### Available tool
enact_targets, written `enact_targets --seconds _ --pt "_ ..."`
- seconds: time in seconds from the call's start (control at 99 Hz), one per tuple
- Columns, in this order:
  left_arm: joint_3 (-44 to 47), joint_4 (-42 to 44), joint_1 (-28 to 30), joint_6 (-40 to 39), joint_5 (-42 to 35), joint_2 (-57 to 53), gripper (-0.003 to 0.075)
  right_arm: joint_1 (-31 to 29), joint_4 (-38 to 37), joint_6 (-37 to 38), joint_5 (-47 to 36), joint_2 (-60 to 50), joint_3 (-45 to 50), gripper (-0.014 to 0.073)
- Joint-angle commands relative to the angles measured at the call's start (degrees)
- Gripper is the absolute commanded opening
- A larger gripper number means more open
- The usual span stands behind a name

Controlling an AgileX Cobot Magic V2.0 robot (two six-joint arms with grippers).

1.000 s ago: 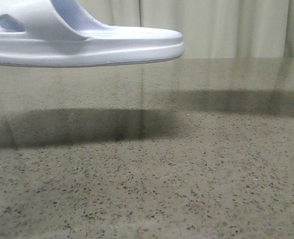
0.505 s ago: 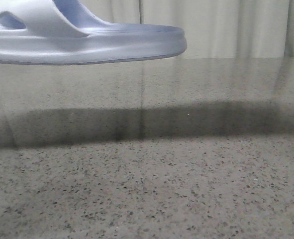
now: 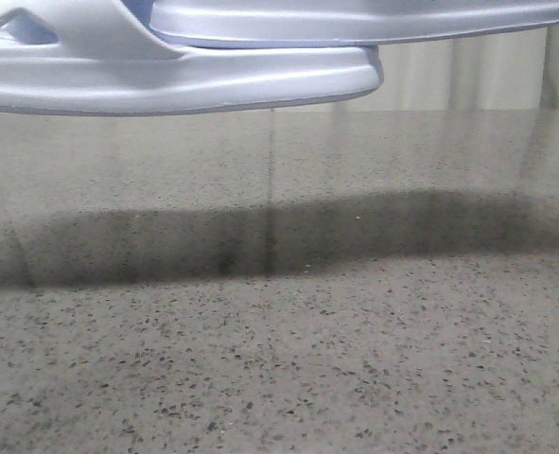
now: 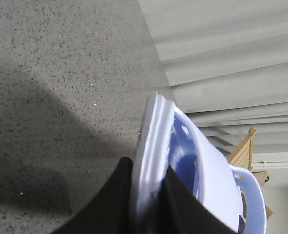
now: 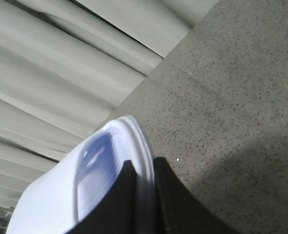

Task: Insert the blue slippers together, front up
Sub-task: 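Move the right-held slipper over the left-held slipper, stacking them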

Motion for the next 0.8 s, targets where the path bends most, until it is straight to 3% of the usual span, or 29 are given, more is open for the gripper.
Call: enact_targets --seconds 0.0,0.242,0.788 --pt "-2.06 -3.41 -0.11 0.02 2.88 -0.11 0.0016 0.10 -0.64 -0.02 -4.62 0.06 -1.57 -0.0107" --pt "-2.06 -4.60 -0.11 0.02 4.16 -0.11 0.0016 3.65 -0.64 -0.02 -5.15 0.94 -1.57 -0.0107" --pt "-2.06 -6.11 -0.11 0.02 7.65 -0.11 0.0016 12.87 -0.64 1.85 -17.37 10.80 -1.57 -0.0107"
